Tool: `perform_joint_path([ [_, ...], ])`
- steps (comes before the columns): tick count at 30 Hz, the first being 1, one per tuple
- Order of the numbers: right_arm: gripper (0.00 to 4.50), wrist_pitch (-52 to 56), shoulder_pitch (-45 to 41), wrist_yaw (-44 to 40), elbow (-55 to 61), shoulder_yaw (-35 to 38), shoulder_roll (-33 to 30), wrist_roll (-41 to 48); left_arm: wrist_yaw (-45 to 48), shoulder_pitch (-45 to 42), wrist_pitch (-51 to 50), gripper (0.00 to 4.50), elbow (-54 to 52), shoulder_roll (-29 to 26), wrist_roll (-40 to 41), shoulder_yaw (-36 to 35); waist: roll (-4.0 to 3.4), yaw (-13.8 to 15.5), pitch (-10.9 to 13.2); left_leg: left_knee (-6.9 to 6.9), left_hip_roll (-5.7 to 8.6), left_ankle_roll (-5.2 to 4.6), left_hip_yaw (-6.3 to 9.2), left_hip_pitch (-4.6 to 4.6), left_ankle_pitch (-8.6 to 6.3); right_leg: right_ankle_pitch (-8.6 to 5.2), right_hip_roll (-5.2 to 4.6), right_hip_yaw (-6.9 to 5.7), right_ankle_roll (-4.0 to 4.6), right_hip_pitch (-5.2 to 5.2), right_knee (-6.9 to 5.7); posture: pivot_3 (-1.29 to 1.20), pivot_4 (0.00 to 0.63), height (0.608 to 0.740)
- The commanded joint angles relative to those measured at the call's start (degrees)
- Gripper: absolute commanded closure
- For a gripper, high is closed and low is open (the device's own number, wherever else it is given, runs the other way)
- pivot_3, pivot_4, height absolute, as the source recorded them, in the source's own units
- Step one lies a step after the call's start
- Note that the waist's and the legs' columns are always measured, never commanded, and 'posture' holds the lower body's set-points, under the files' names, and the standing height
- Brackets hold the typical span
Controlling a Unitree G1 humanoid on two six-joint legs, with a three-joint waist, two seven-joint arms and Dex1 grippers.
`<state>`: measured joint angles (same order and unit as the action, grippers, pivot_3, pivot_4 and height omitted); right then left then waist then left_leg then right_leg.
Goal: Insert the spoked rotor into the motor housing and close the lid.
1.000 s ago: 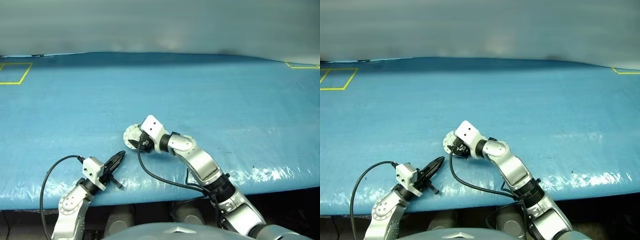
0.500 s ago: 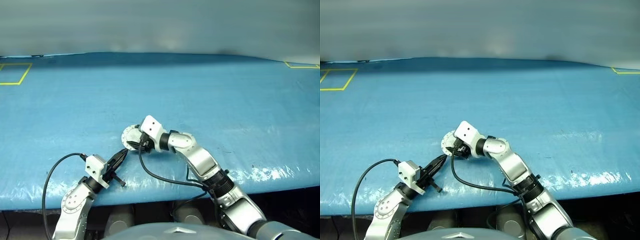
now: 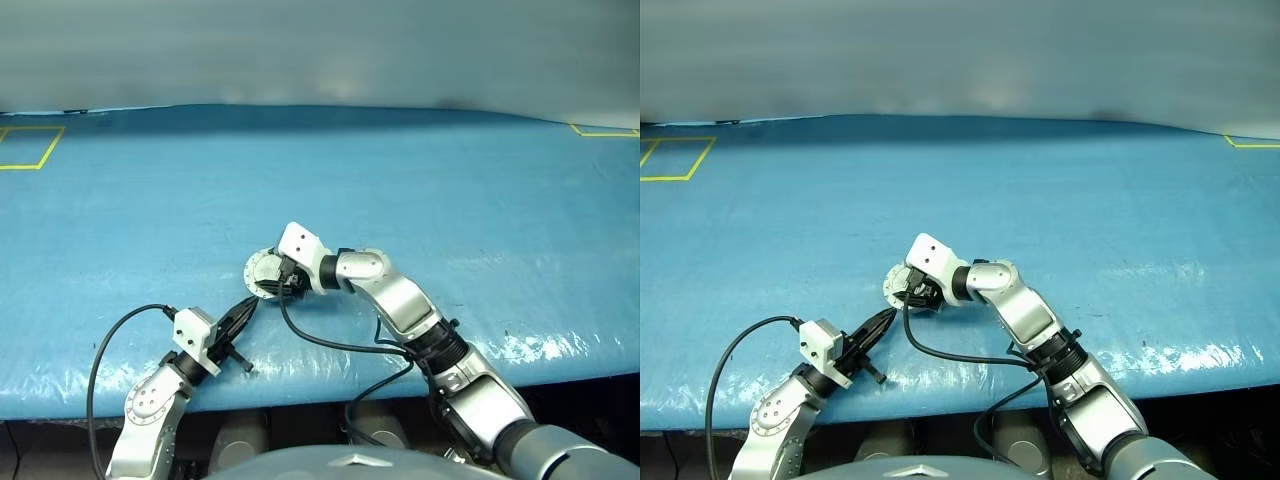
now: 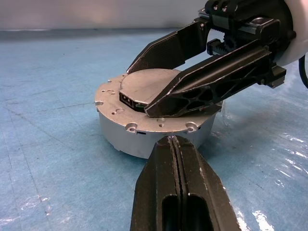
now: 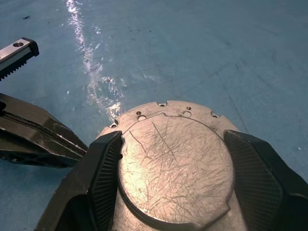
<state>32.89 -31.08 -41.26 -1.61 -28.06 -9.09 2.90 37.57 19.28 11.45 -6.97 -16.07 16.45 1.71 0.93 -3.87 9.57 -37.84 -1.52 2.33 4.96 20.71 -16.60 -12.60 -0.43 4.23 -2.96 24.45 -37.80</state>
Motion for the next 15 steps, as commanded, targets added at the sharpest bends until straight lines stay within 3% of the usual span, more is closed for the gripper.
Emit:
perform_joint_path([
  [1,1.47,4.65,-1.11,1.19,1.13,2.59,1.32,1.6,0.53,-0.22,0.97,4.5,-1.29,-0.41,0.44,-0.13,0.0,0.01,0.0,0.0,0.0,0.0,0.0,0.0,0.0,0.0,0.0,0.0,0.0,0.0,0.0,0.0,0.15,0.74],
  [3,1.47,6.32,-1.22,1.46,1.73,3.35,1.87,2.33,0.78,-0.24,1.31,4.5,-0.75,-0.44,0.51,-0.24,0.0,0.02,0.0,0.0,0.0,0.0,0.0,0.0,0.0,0.0,0.0,0.0,0.0,0.0,0.0,0.0,0.15,0.74],
  [15,1.47,-6.43,-2.54,-3.18,-3.15,0.85,-1.51,-0.34,2.99,-1.07,4.59,4.5,4.3,-0.01,0.97,-0.79,-0.01,0.0,0.01,0.01,0.01,0.0,0.0,0.02,0.0,0.0,-0.01,-0.01,-0.01,0.0,0.02,0.0,0.15,0.74],
])
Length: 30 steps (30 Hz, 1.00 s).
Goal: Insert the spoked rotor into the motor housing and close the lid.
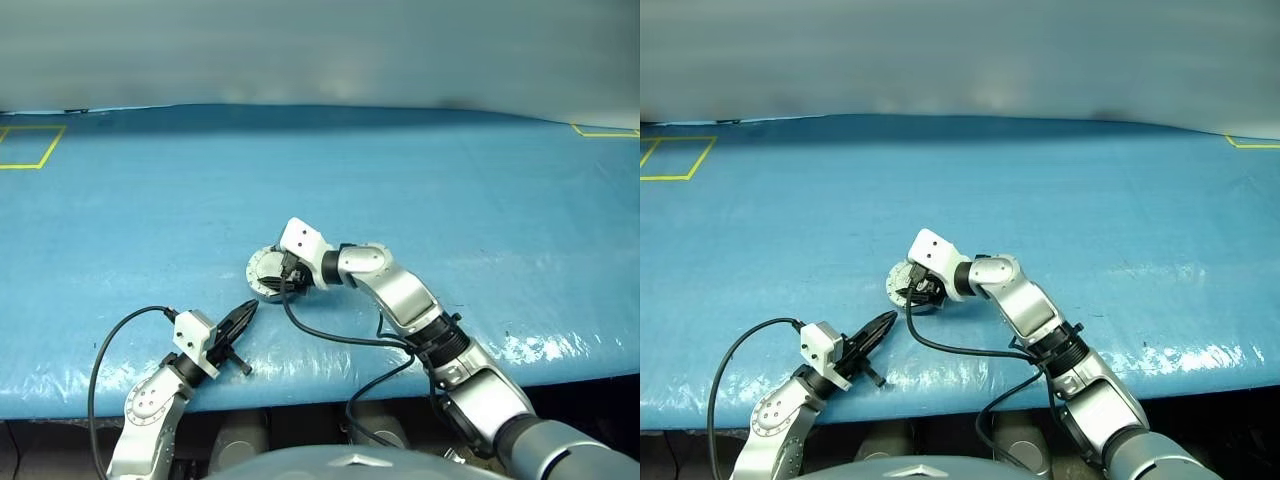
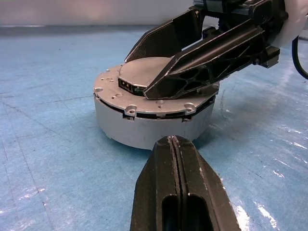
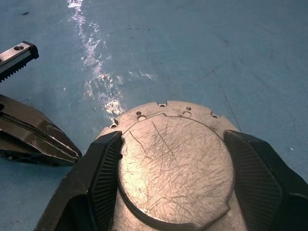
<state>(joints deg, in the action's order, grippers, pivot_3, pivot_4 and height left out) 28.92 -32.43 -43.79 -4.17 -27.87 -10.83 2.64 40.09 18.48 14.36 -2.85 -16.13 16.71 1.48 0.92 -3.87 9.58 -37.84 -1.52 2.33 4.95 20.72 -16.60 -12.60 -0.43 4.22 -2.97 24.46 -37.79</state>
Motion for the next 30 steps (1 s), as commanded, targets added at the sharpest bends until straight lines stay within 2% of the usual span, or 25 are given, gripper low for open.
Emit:
perform_joint_path([
  [1,1.47,-2.62,-1.37,-0.49,-1.13,0.92,0.38,-0.15,0.54,-0.31,1.85,4.5,0.4,0.08,0.72,-0.56,0.0,-0.03,0.0,0.0,0.0,0.0,0.0,0.0,0.0,0.0,0.0,0.0,0.0,0.0,0.0,0.0,0.15,0.74],
  [8,1.47,-0.96,-0.49,0.24,-1.42,1.08,1.2,-0.14,0.62,-0.58,2.52,4.5,1.62,0.31,0.65,-0.81,-0.01,-0.06,0.0,-0.01,-0.01,0.0,0.0,-0.03,0.0,0.0,0.01,0.0,0.0,-0.01,-0.03,0.0,0.15,0.74],
  [24,1.47,-4.48,3.73,2.19,-1.99,1.52,2.41,-0.74,0.75,-0.95,2.62,4.5,2.31,0.3,0.65,-1.04,-0.04,-0.09,-0.02,0.0,-0.01,0.0,0.0,-0.06,0.0,0.0,0.02,0.01,0.0,-0.03,-0.03,0.0,0.15,0.74],
  [30,1.47,-1.23,3.48,2.58,-1.33,0.87,2.43,-1.14,0.58,-0.98,2.47,4.5,2.21,0.37,0.61,-1.02,-0.07,-0.09,-0.04,0.0,-0.01,0.0,0.0,-0.08,0.0,0.0,0.02,0.01,0.01,-0.04,-0.04,0.0,0.15,0.74],
])
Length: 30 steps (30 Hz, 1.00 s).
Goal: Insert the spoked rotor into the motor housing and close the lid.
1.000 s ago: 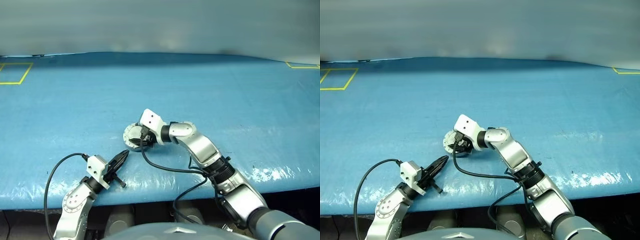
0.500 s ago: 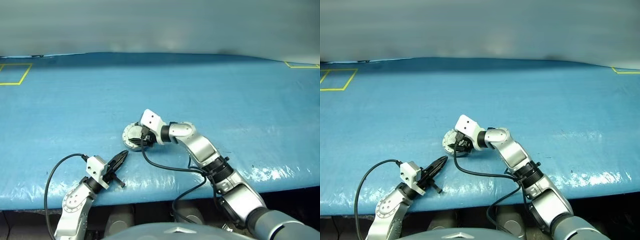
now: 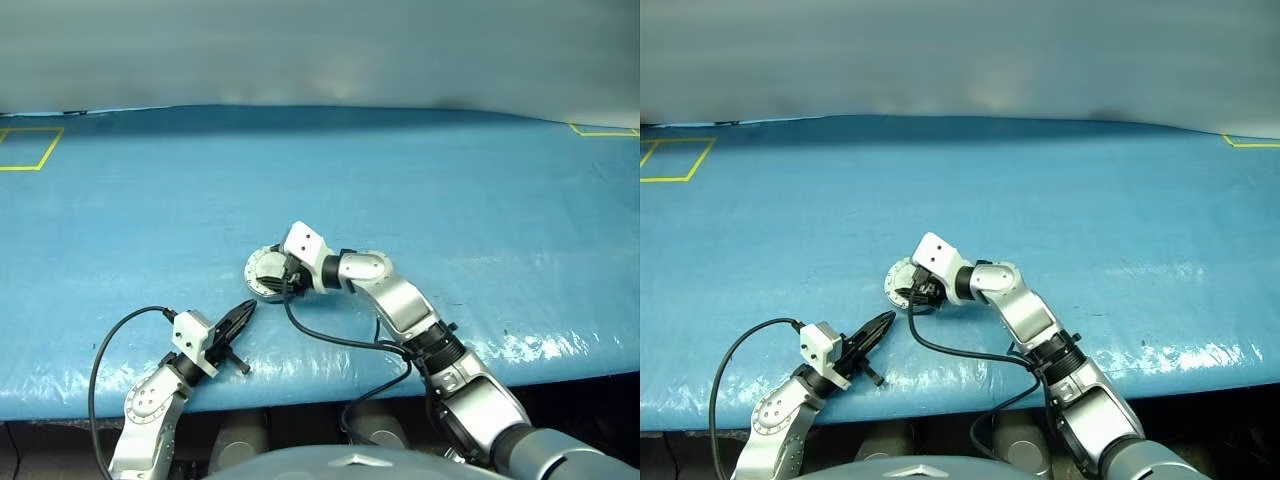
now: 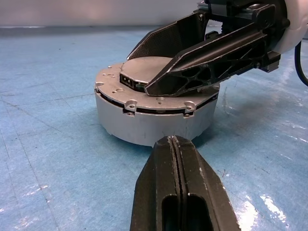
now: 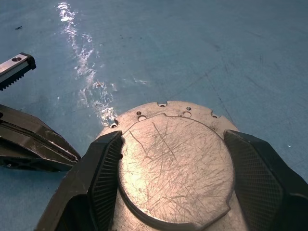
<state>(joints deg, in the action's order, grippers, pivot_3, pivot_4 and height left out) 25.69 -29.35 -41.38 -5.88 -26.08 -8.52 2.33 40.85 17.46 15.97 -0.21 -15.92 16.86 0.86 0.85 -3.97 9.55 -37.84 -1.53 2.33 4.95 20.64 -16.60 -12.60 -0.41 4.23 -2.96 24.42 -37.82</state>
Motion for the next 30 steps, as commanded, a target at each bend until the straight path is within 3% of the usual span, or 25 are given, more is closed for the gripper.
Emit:
perform_joint_path([
  [1,1.47,2.69,0.35,0.33,0.51,-1.08,0.12,-0.97,-0.21,0.03,0.84,4.5,-0.44,0.19,0.44,-0.37,-0.01,0.0,0.0,0.0,0.0,0.0,0.0,0.0,0.0,0.0,0.0,0.0,0.0,0.0,0.0,0.0,0.15,0.74],
  [8,1.47,5.86,0.81,1.63,0.8,-2.04,0.03,-2.03,-0.39,-0.1,0.84,4.5,-0.3,0.26,0.3,-0.21,-0.07,0.01,-0.05,0.01,0.0,0.0,0.0,0.0,0.0,-0.01,0.0,0.0,0.0,0.0,0.01,0.0,0.15,0.74],
  [16,1.47,1.38,1.21,1.84,0.46,-3.43,-1.12,-4.08,-0.42,-0.36,1.03,4.5,0.15,0.24,0.15,-0.18,-0.08,-0.03,-0.05,0.0,0.0,0.0,0.0,-0.03,0.0,-0.03,0.0,0.0,0.03,-0.03,0.01,0.0,0.15,0.74],
  [21,1.47,10.67,1.0,3.81,0.95,0.37,2.32,-0.62,-0.38,-0.62,1.16,4.5,0.5,0.25,0.13,-0.2,-0.09,-0.06,-0.07,0.0,-0.01,0.0,0.0,-0.06,0.0,-0.02,0.01,0.01,0.03,-0.04,-0.02,0.0,0.15,0.74],
  [30,1.47,3.71,0.49,3.01,0.68,-4.35,-1.22,-5.58,-0.83,-0.61,0.78,4.5,-0.11,0.24,0.03,-0.18,-0.12,-0.04,-0.09,0.0,0.0,0.0,0.0,-0.09,0.0,-0.14,0.01,0.01,0.24,-0.08,-0.01,0.0,0.15,0.74],
])
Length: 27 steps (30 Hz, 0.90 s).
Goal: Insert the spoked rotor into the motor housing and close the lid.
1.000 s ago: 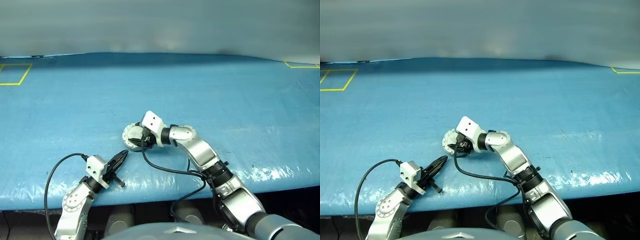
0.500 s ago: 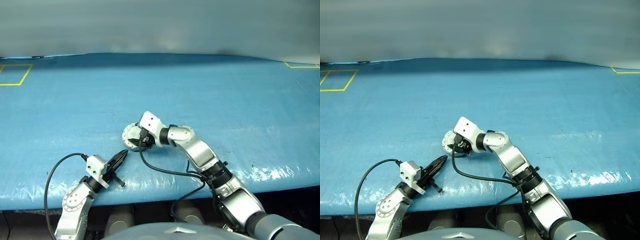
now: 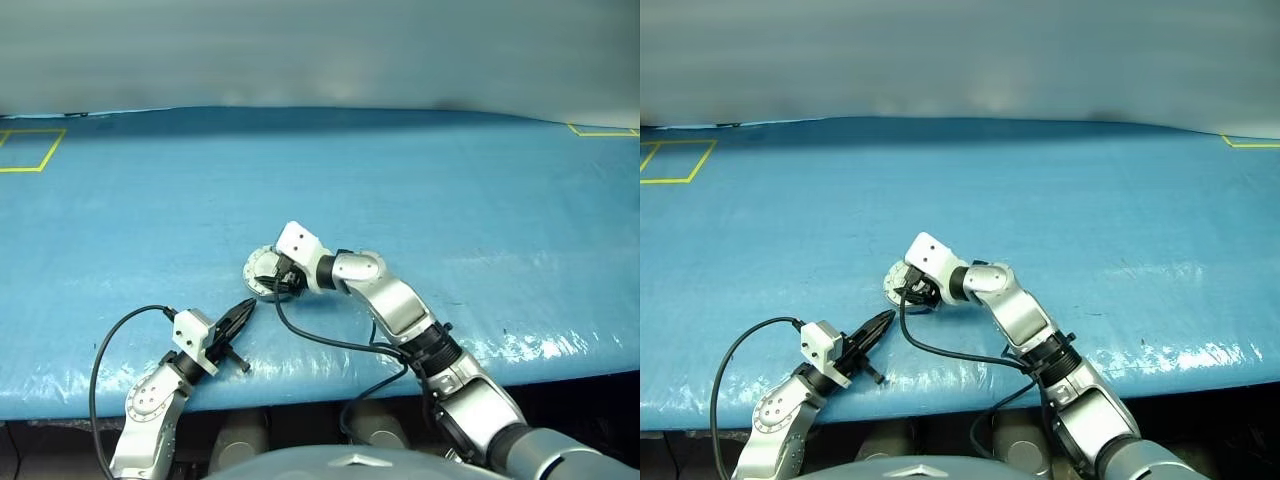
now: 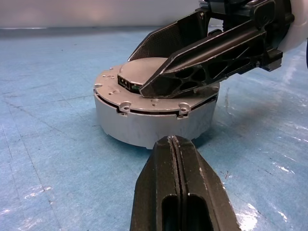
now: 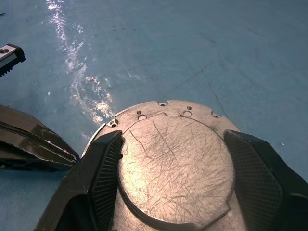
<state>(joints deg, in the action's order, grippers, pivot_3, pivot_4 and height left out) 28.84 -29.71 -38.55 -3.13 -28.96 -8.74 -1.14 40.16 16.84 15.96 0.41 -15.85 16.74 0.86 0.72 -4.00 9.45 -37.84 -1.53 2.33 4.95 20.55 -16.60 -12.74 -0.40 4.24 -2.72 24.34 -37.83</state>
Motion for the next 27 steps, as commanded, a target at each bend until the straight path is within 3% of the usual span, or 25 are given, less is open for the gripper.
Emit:
perform_joint_path([
  [1,1.47,2.21,1.03,0.29,-1.77,-0.35,-0.05,-0.72,-0.22,0.0,0.71,4.5,-0.85,0.13,0.13,-0.15,0.0,0.0,0.0,0.0,0.0,0.0,0.0,0.0,0.0,0.0,0.0,0.0,0.0,0.0,0.0,0.0,0.15,0.74],
  [9,1.47,3.96,0.58,1.73,-1.09,-2.51,-0.44,-3.6,-0.59,0.12,-0.15,4.5,-2.1,0.04,0.09,0.12,-0.02,-0.01,-0.01,0.0,0.0,0.0,0.0,0.0,0.0,-0.01,0.0,0.01,0.01,0.0,0.0,0.0,0.15,0.74],
  [15,1.47,11.79,0.27,2.53,0.41,1.43,2.55,0.28,-0.94,0.18,-0.61,4.5,-2.93,0.0,-0.01,0.38,-0.02,-0.01,-0.01,0.01,-0.01,0.0,0.01,0.0,0.0,-0.01,0.01,0.0,0.02,0.01,-0.01,0.0,0.15,0.74],
  [27,1.47,16.79,-0.11,3.09,2.47,0.64,2.58,1.2,-1.54,0.59,-0.87,4.5,-3.57,0.07,0.05,0.7,-0.02,0.04,-0.01,0.06,0.0,0.0,0.01,0.02,0.0,-0.03,-0.02,-0.01,0.04,0.02,0.05,0.0,0.15,0.74],
])
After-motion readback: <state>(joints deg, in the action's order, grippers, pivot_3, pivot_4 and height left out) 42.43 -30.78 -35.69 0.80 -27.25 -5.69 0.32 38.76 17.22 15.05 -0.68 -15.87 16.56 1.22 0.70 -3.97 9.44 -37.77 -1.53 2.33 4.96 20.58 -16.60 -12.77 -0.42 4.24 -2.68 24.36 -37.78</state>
